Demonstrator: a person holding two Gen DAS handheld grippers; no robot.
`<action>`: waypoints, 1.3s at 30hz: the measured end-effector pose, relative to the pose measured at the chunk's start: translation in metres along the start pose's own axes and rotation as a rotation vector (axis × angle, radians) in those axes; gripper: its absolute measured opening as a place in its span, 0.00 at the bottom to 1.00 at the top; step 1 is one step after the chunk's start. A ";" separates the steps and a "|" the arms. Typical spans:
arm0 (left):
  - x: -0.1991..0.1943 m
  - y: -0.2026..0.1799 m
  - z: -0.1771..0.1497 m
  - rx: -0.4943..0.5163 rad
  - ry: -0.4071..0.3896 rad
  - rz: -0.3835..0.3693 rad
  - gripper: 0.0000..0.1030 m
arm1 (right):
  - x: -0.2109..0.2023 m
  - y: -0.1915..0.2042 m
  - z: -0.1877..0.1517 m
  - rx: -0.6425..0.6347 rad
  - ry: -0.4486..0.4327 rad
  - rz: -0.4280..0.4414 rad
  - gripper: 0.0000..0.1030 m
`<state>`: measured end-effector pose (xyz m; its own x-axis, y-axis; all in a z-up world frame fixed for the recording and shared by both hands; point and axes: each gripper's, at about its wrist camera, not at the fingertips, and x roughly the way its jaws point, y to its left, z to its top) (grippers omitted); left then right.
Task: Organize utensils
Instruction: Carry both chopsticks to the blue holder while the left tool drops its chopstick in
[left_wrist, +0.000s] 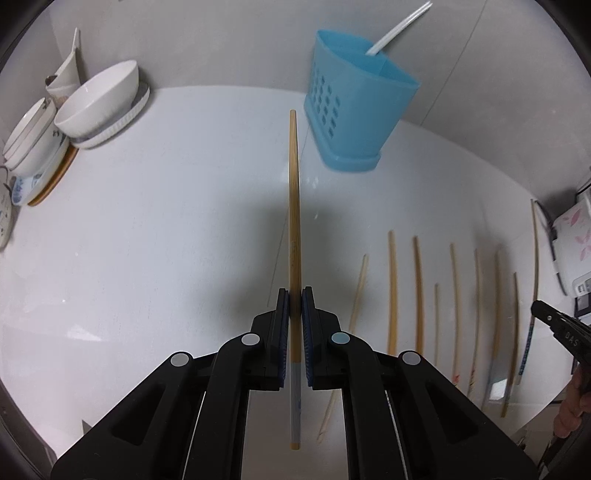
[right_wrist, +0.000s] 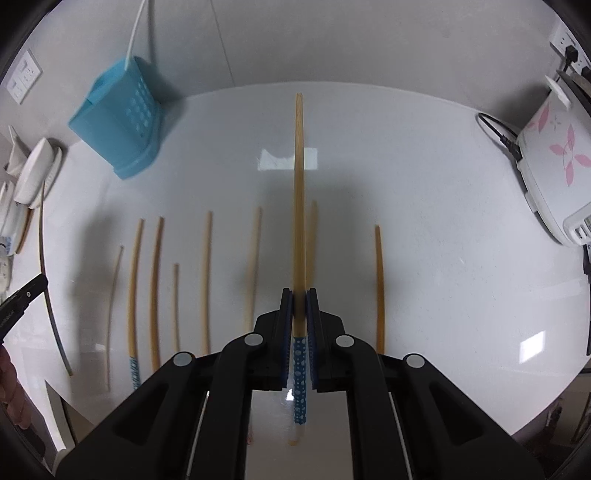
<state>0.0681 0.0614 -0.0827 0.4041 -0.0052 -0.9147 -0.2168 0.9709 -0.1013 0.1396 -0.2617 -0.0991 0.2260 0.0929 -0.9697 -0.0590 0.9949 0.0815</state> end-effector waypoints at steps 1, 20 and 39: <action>-0.005 -0.001 0.003 0.001 -0.020 -0.010 0.06 | -0.002 0.001 0.006 0.006 -0.005 0.012 0.06; -0.059 -0.028 0.073 0.026 -0.331 -0.104 0.06 | -0.063 0.040 0.070 -0.044 -0.321 0.196 0.06; -0.074 -0.047 0.161 0.065 -0.602 -0.231 0.06 | -0.085 0.071 0.140 -0.078 -0.468 0.242 0.06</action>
<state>0.1916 0.0551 0.0531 0.8656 -0.0992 -0.4907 -0.0178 0.9735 -0.2282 0.2520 -0.1937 0.0208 0.6055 0.3441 -0.7176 -0.2309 0.9389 0.2554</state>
